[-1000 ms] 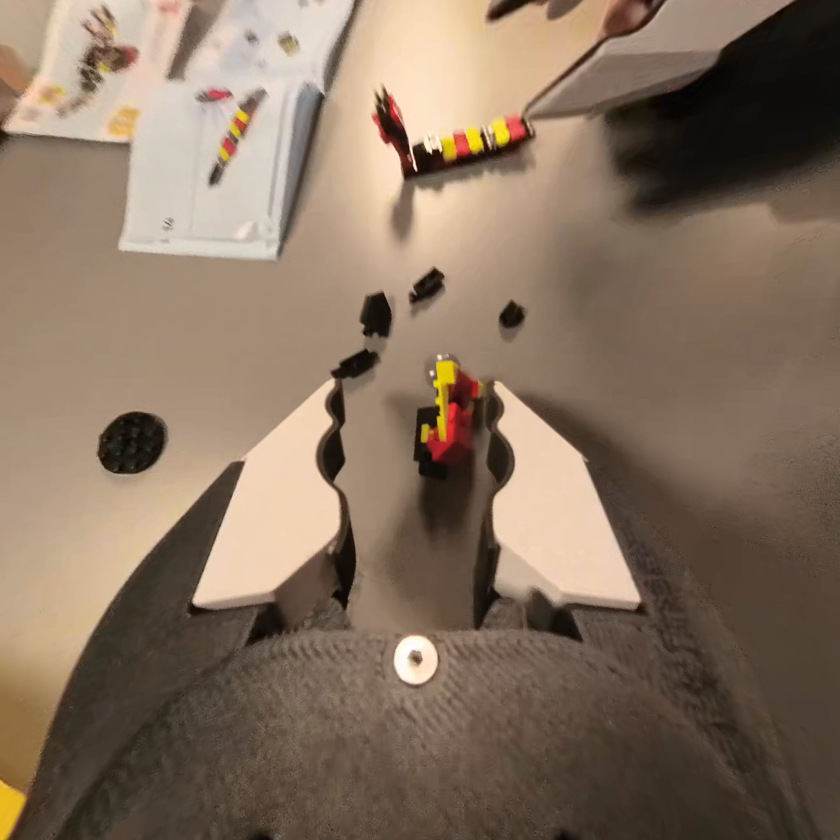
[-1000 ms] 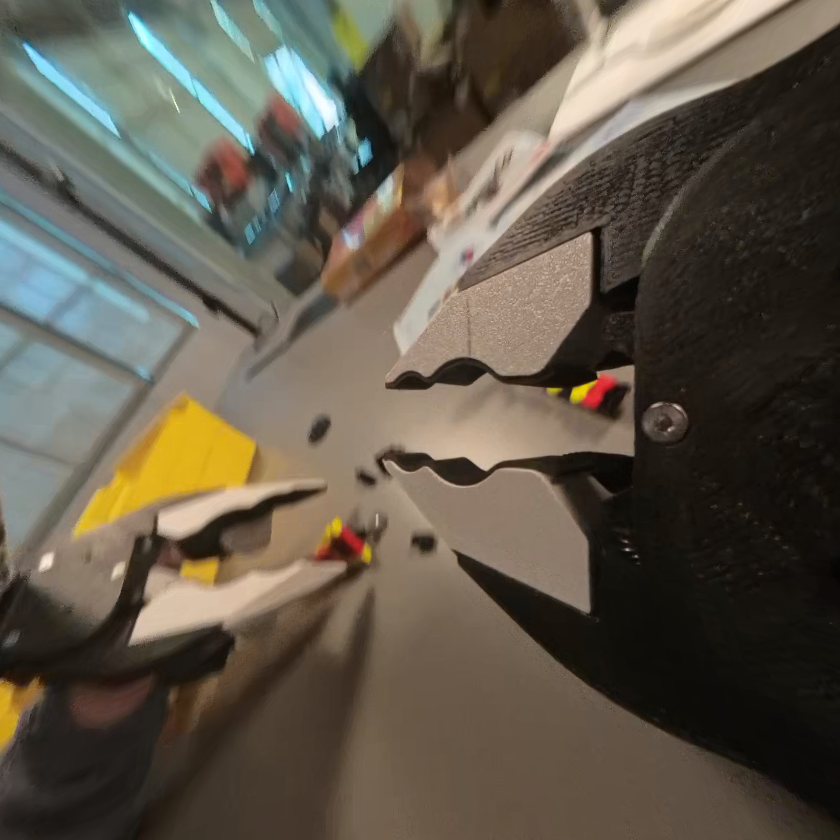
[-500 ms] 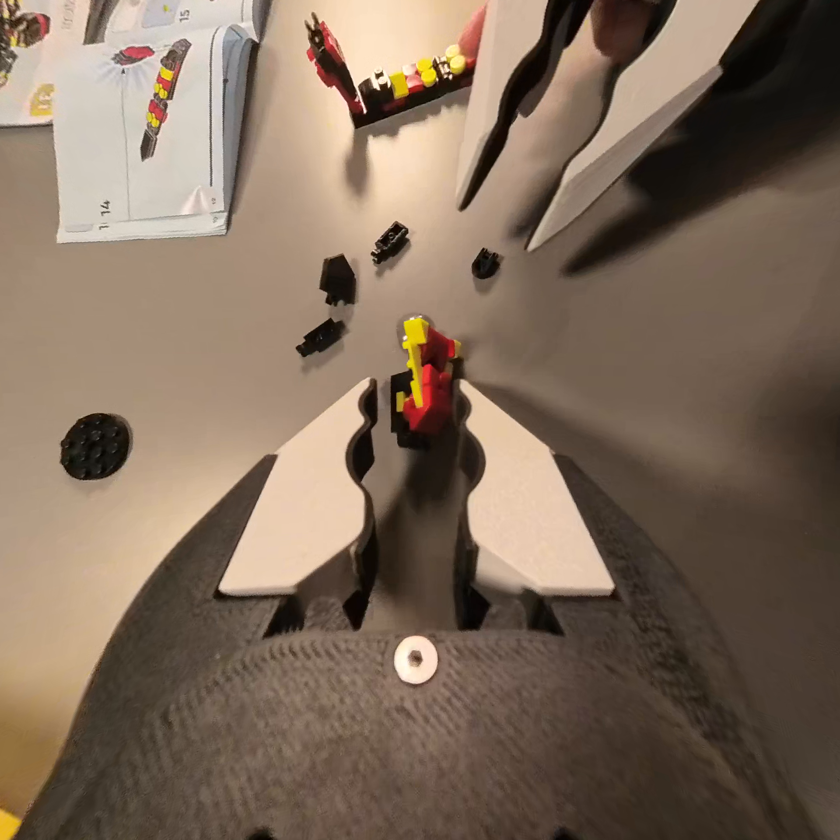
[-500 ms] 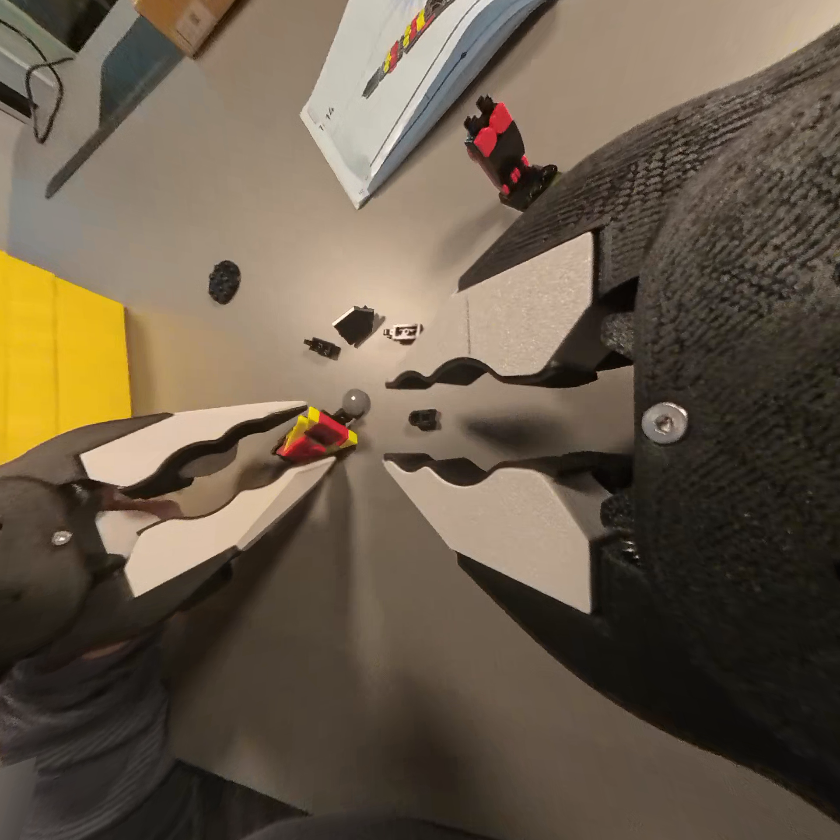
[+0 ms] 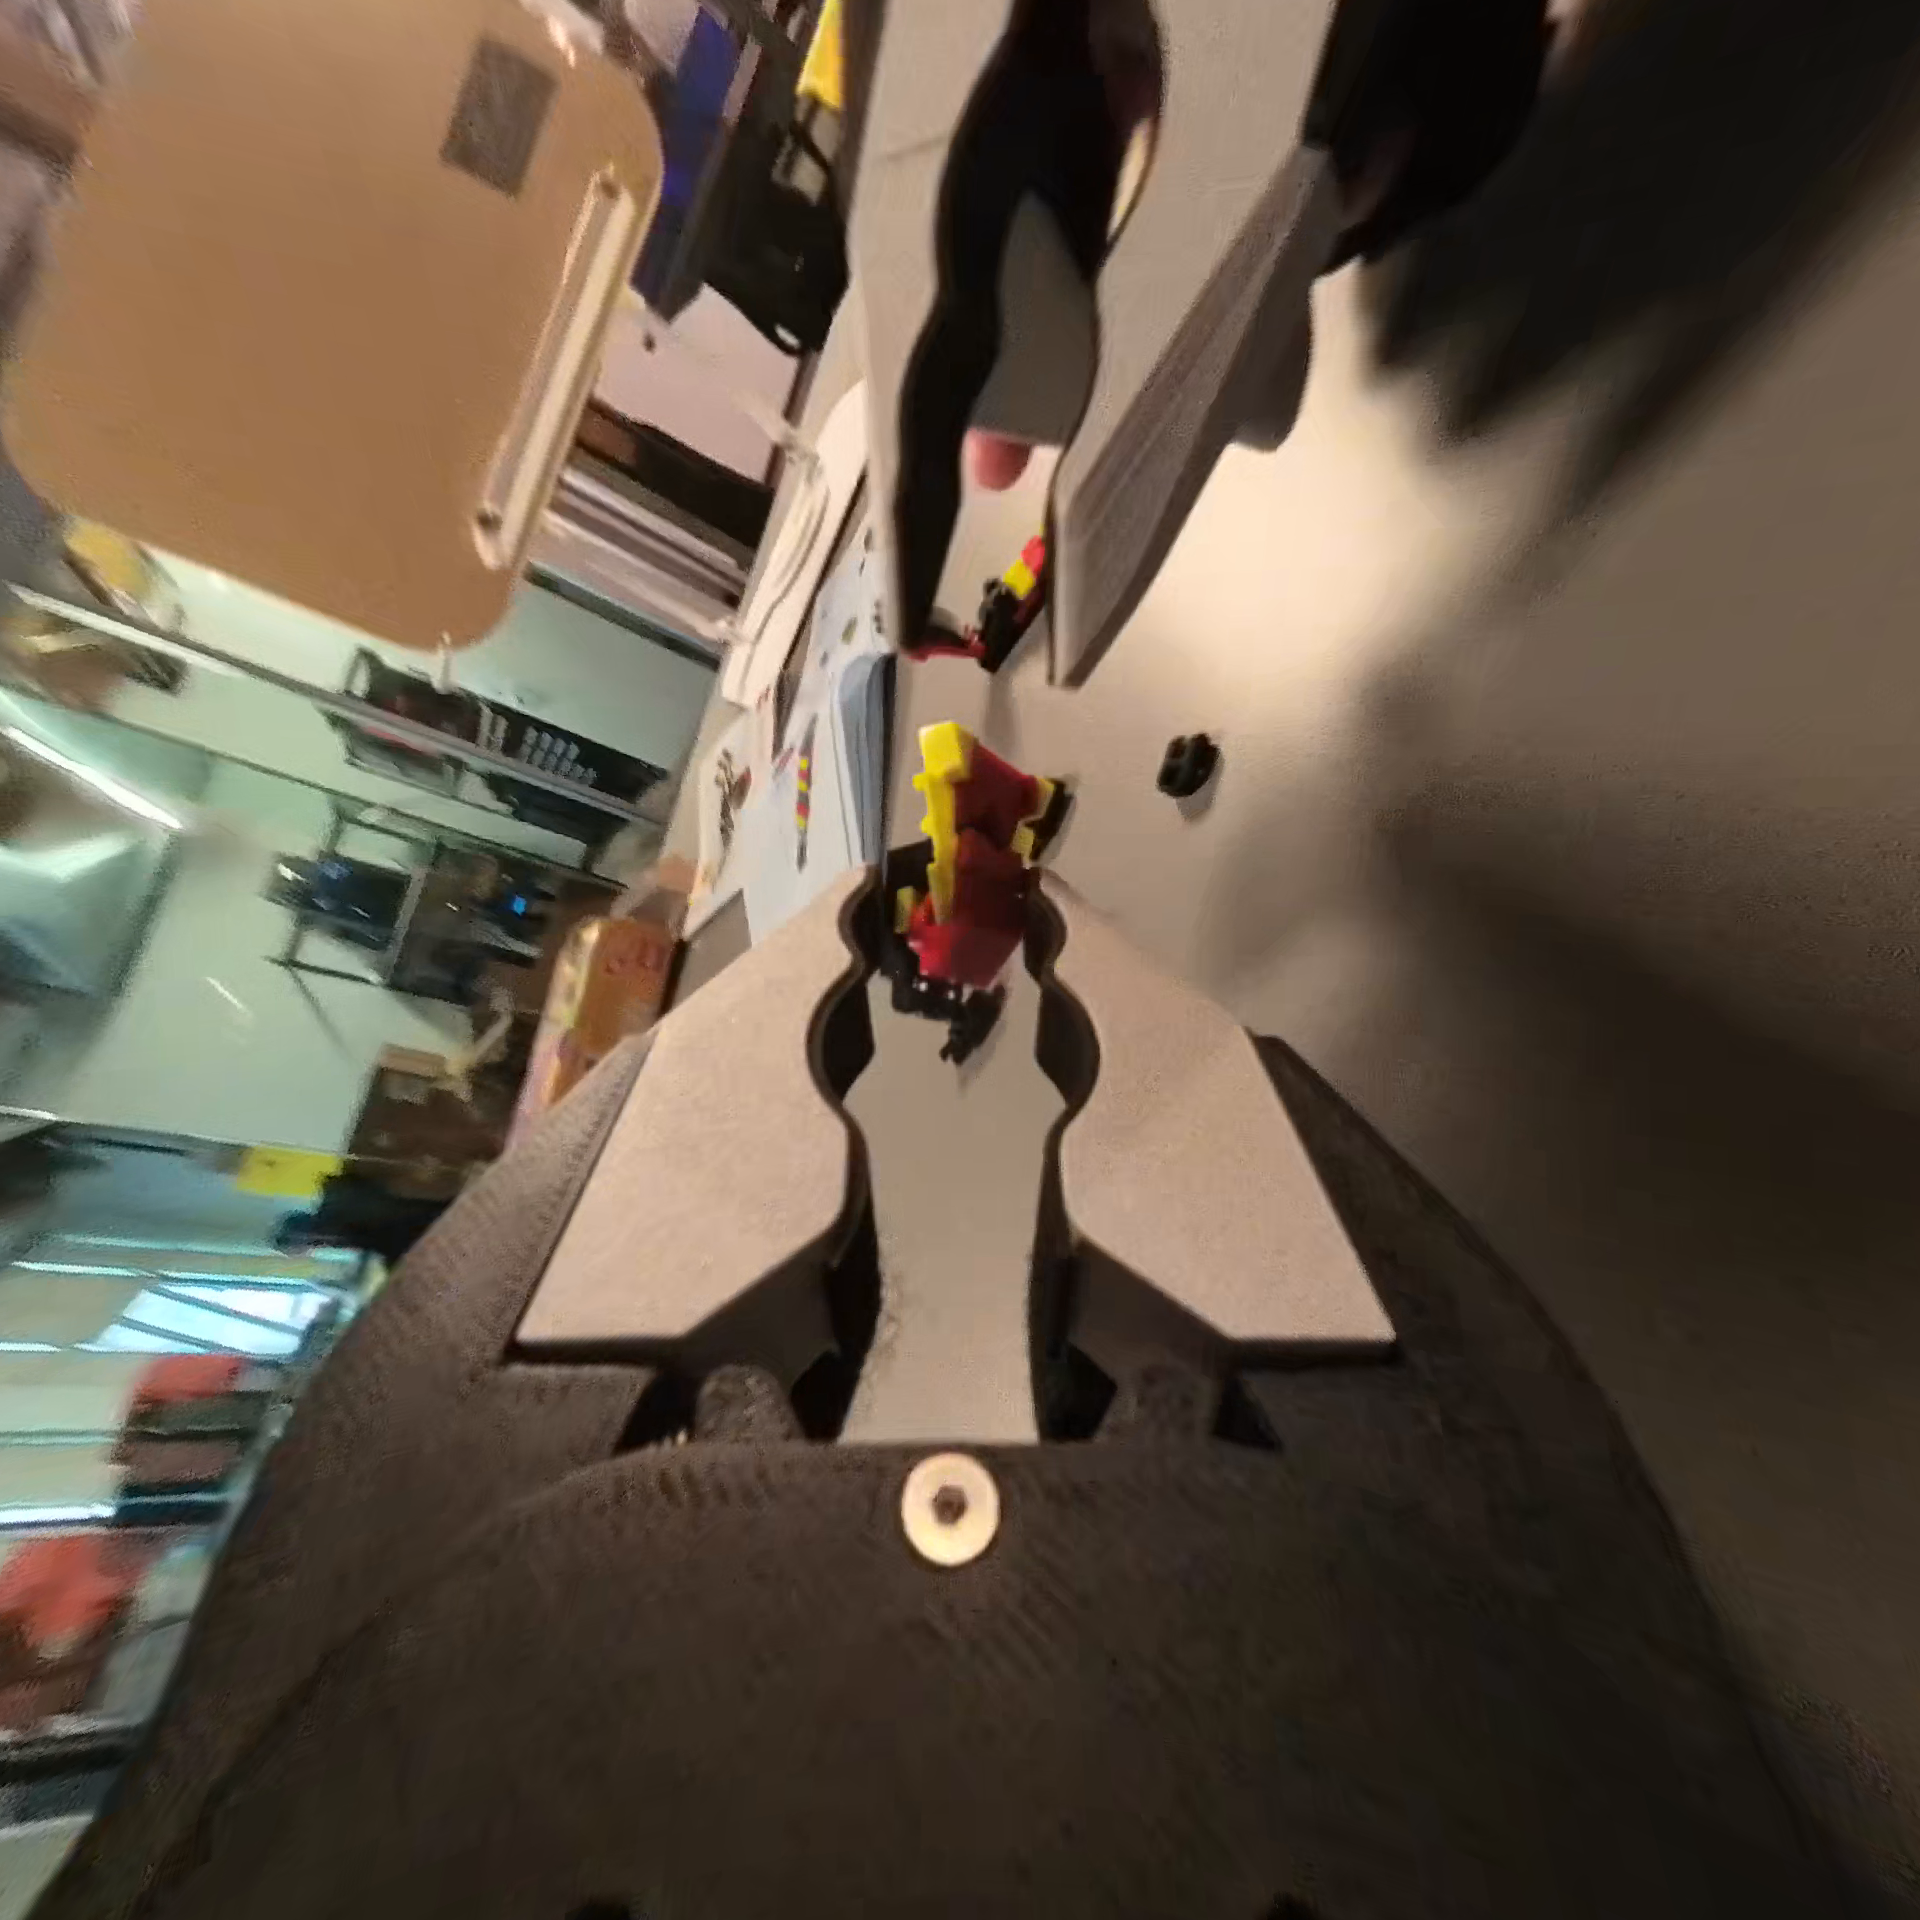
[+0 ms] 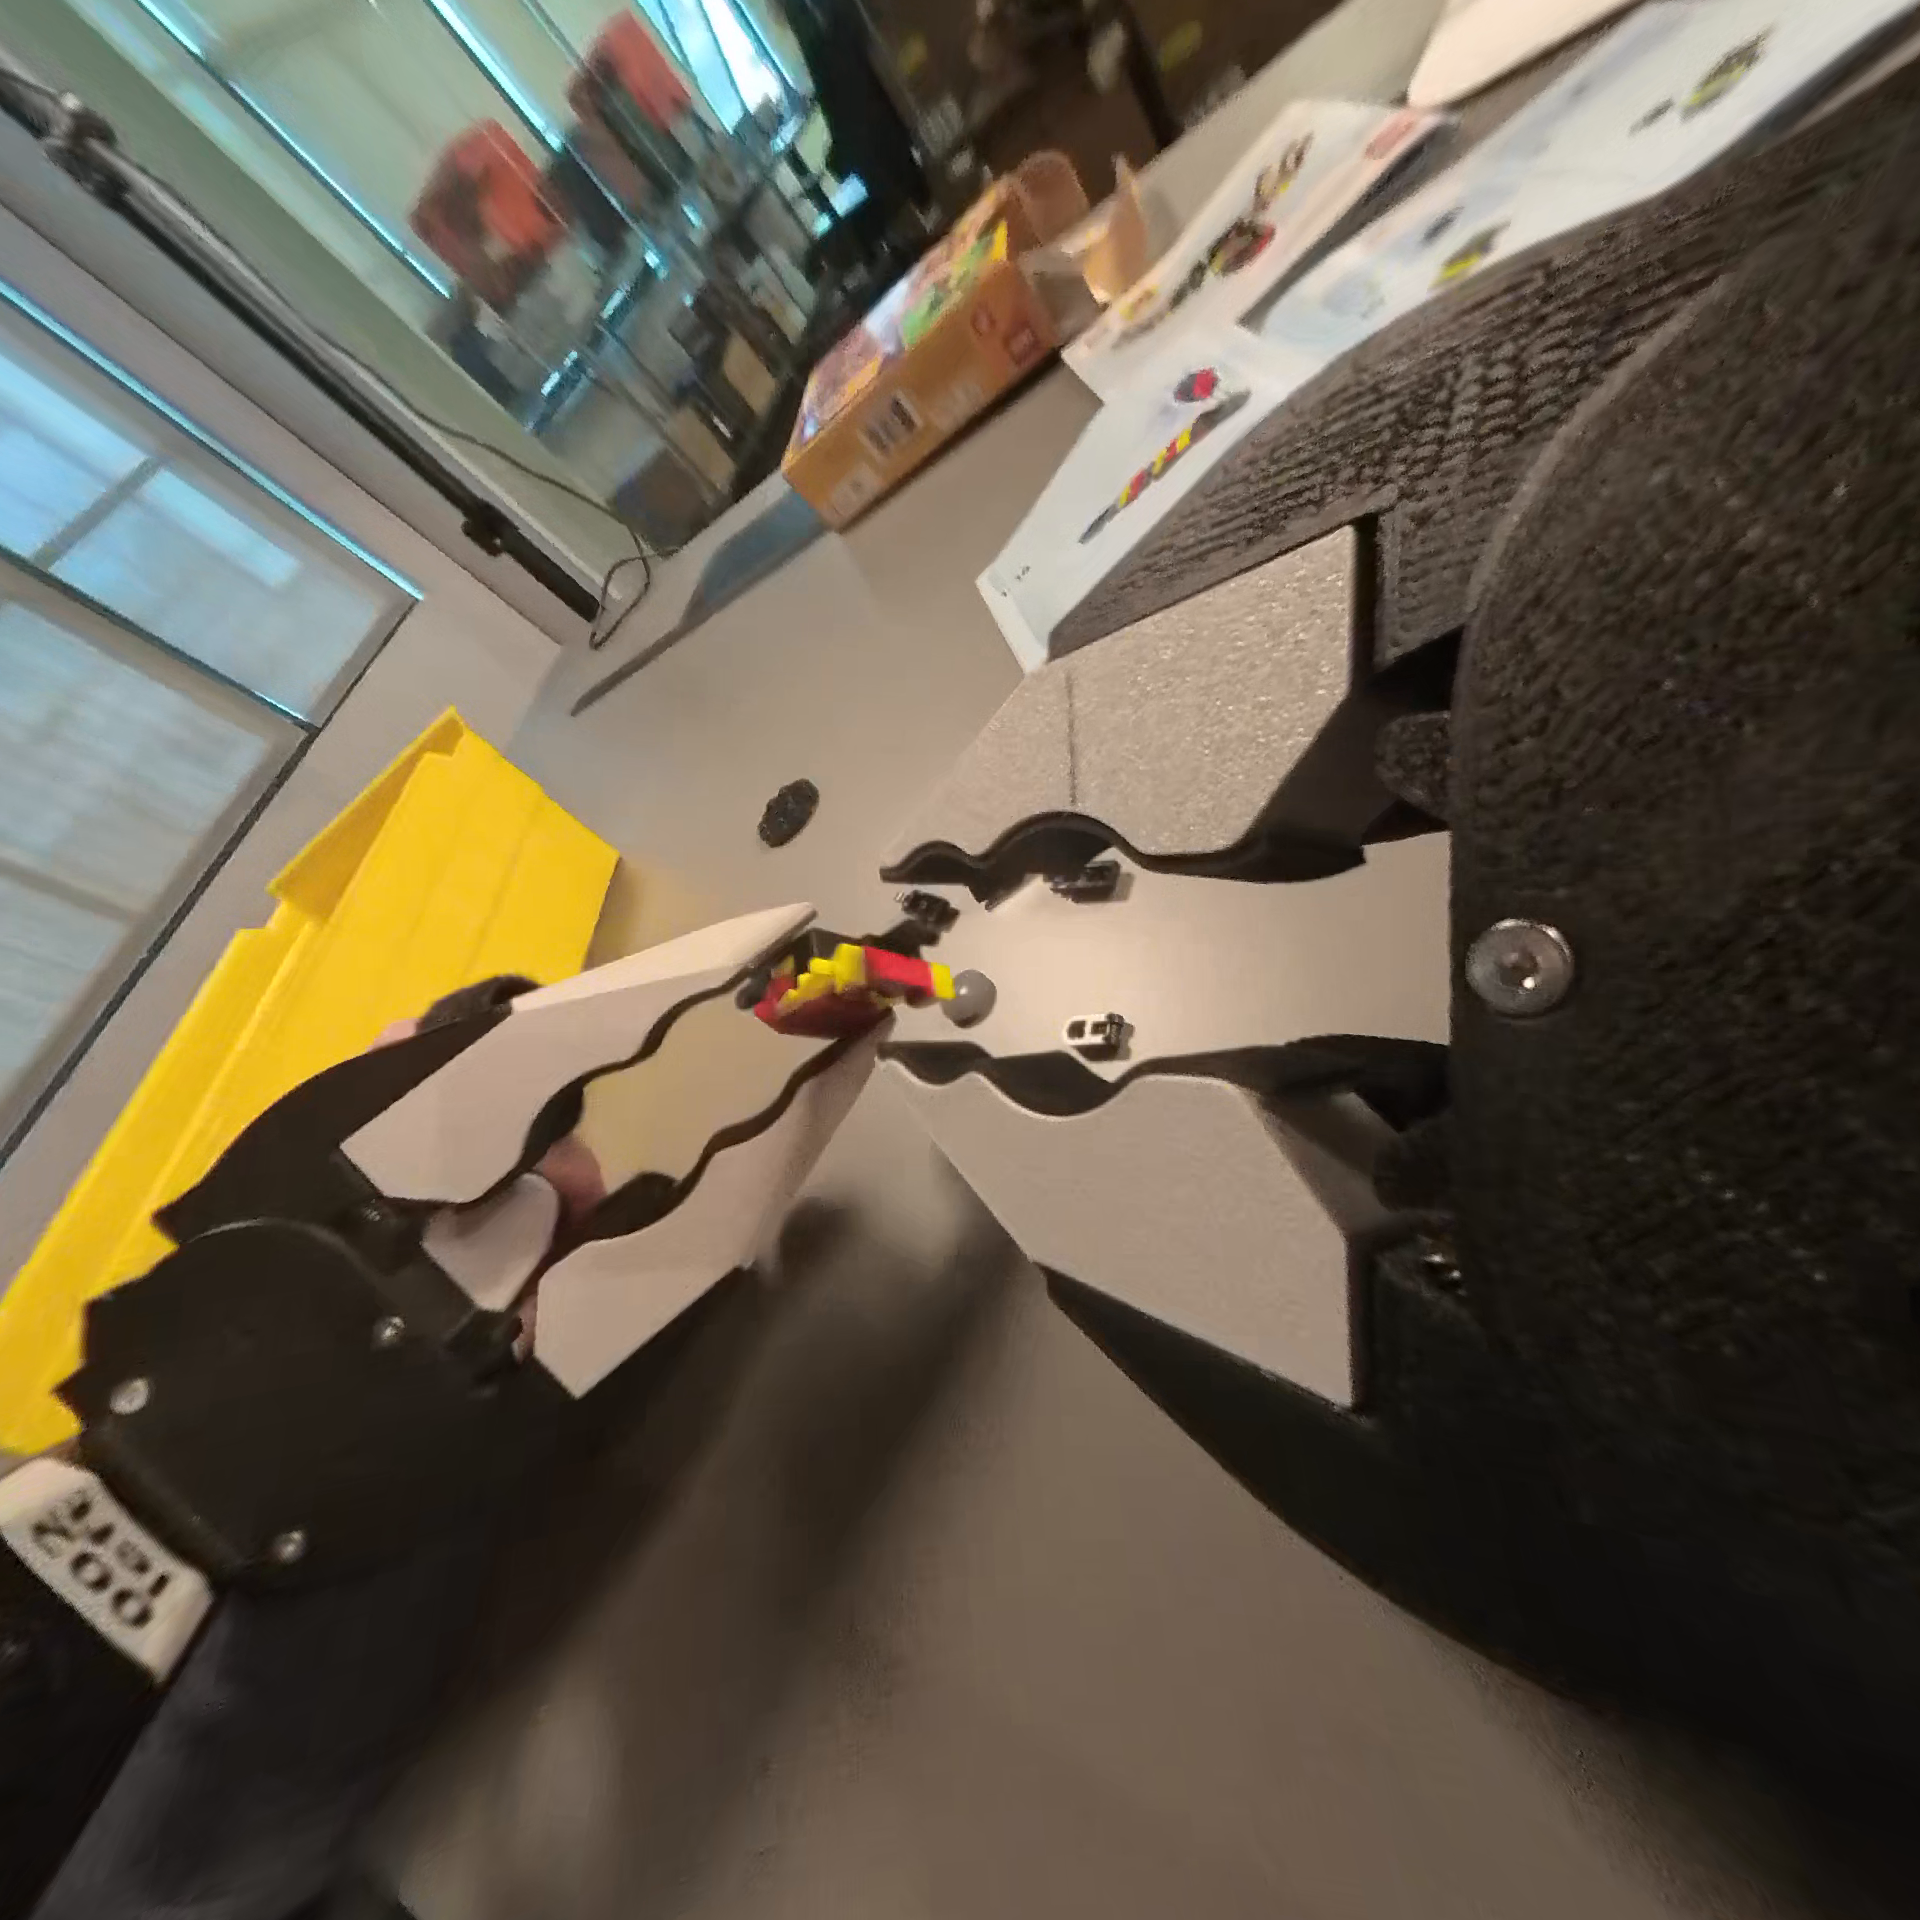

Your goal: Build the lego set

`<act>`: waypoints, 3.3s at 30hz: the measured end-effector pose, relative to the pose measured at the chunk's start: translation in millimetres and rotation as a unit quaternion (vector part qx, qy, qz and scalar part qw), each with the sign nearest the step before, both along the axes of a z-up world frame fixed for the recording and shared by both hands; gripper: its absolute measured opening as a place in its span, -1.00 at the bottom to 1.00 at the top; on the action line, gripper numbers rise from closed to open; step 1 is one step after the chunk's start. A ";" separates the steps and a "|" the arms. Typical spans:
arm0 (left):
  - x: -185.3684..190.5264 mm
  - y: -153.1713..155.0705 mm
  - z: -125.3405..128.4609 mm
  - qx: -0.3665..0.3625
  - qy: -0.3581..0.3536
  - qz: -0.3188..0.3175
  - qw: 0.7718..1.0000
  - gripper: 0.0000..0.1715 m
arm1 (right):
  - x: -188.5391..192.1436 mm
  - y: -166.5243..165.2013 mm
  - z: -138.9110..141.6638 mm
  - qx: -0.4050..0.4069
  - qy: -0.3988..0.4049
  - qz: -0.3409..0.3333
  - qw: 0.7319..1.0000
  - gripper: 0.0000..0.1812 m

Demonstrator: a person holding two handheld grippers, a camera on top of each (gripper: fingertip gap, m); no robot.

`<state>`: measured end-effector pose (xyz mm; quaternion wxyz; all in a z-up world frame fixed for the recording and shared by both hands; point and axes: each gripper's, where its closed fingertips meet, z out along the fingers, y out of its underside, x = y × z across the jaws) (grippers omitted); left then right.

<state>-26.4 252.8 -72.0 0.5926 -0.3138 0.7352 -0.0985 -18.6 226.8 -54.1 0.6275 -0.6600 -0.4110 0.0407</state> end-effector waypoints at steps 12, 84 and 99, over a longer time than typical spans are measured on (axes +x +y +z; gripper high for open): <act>5.3 -19.3 -15.4 0.121 0.022 -0.039 0.992 -0.71 | -4.0 -2.6 -28.4 0.031 -0.142 0.004 0.989 -0.90; 6.6 -12.4 -19.0 0.166 0.013 -0.040 0.985 -0.77 | 1.3 -2.2 -26.0 -0.224 -0.170 0.062 0.958 -0.89; 6.3 -12.9 -19.4 0.160 0.013 -0.041 0.986 -0.77 | 2.2 -1.3 -26.3 -0.217 -0.160 0.056 0.961 -0.88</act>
